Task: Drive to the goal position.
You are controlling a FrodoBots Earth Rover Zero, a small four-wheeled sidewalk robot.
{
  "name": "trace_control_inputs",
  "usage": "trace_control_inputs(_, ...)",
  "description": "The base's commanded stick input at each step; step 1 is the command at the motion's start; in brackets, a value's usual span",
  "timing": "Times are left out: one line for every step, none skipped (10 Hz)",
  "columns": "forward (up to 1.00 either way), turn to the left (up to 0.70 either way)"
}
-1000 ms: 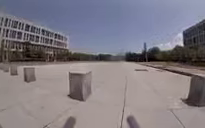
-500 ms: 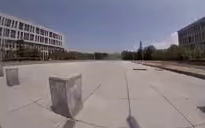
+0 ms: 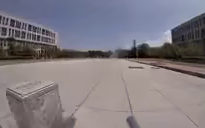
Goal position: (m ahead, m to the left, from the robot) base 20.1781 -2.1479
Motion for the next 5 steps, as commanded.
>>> trace_control_inputs(0.0,-0.45)
trace_control_inputs(0.0,-0.45)
trace_control_inputs(0.0,-0.45)
trace_control_inputs(0.0,-0.45)
trace_control_inputs(0.0,-0.45)
